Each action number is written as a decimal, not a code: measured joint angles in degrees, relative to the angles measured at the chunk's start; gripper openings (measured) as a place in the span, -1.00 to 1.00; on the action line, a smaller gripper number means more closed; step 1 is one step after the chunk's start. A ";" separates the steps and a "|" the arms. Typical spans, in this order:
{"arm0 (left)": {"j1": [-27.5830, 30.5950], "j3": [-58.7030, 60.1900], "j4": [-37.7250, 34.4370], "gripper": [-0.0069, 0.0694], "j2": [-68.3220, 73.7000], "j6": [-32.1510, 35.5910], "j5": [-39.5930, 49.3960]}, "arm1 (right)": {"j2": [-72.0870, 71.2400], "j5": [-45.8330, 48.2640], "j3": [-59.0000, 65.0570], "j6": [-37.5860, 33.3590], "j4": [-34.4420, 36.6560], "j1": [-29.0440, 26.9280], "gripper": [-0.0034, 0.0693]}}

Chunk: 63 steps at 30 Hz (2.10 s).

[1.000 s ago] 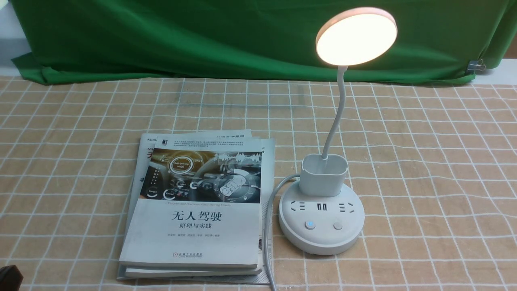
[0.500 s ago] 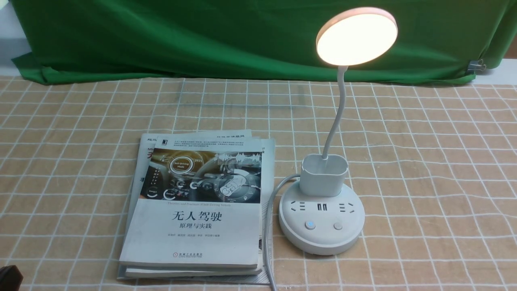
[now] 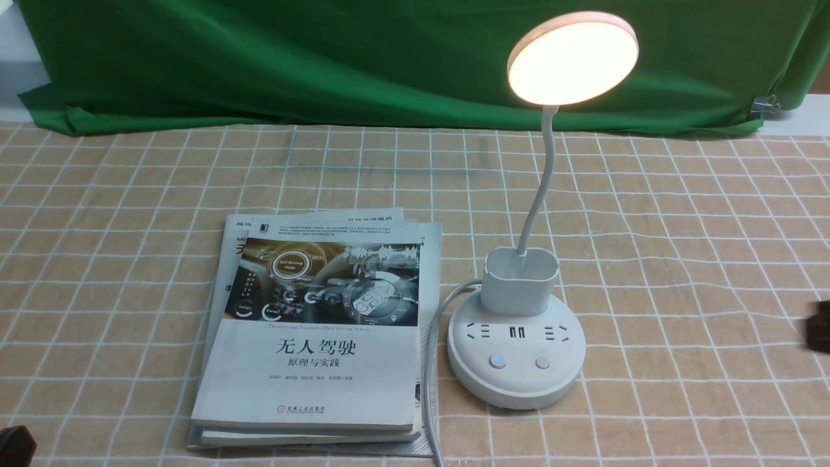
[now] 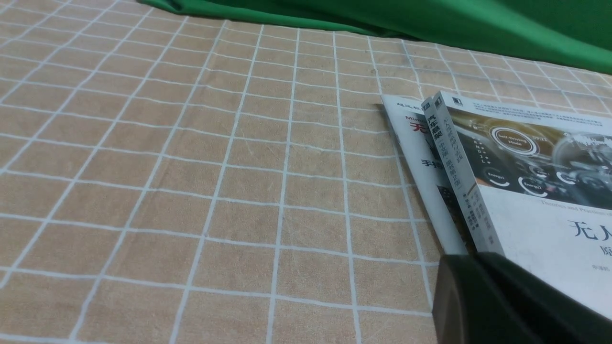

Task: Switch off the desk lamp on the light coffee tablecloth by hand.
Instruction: 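Press the power button on the lamp base to turn the lamp off with the right gripper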

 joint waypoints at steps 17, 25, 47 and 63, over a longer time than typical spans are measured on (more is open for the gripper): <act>0.00 0.00 0.00 -0.81 0.00 0.00 0.00 | 33.02 -4.48 -15.51 3.38 -6.11 27.11 -0.81; 0.00 0.00 0.02 -0.81 0.00 0.00 0.00 | 38.92 -5.01 -21.17 4.51 -7.70 27.11 -0.81; 0.00 0.00 0.02 -0.81 0.00 0.01 0.00 | 34.11 -7.99 -14.68 4.55 -7.99 21.04 -0.79; 0.00 0.00 0.02 -0.81 0.00 0.01 0.00 | 34.88 -13.28 -14.61 1.11 -8.12 18.52 -0.80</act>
